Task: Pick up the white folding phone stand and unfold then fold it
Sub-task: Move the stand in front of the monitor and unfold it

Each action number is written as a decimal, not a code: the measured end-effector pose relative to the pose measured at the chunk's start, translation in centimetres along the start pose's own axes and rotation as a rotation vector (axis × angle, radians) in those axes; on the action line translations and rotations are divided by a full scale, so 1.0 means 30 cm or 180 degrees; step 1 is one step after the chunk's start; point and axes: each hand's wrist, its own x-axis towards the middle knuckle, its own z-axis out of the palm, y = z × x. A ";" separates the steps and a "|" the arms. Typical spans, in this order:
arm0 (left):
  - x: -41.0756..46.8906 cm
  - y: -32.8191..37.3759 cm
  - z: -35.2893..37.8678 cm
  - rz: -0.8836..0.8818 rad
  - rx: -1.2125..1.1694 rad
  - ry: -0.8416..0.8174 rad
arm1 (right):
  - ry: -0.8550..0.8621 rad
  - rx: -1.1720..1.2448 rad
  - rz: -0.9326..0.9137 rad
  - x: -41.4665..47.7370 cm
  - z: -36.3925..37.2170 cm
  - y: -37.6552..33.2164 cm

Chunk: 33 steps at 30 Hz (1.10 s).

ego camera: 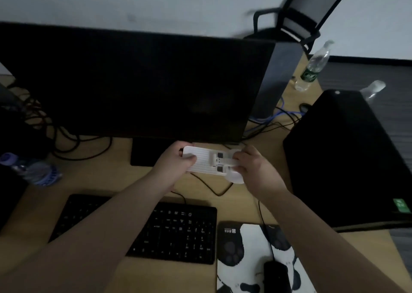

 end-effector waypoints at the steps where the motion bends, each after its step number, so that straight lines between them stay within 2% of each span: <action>1: 0.013 -0.026 0.014 -0.0027 0.0018 0.0018 | -0.0026 0.0030 0.0000 0.003 0.027 0.019; 10: 0.128 -0.240 0.128 -0.0300 -0.0283 -0.0053 | -0.0101 0.0157 0.0038 0.012 0.221 0.158; 21: 0.227 -0.290 0.164 -0.0186 -0.0502 0.0039 | 0.0077 0.0142 -0.0039 0.109 0.286 0.215; 28: 0.245 -0.311 0.153 -0.0192 -0.0437 0.0050 | 0.0031 0.0242 0.0007 0.124 0.322 0.223; 33: 0.248 -0.320 0.164 -0.0118 -0.0051 0.0151 | -0.0021 0.0266 0.0075 0.123 0.354 0.235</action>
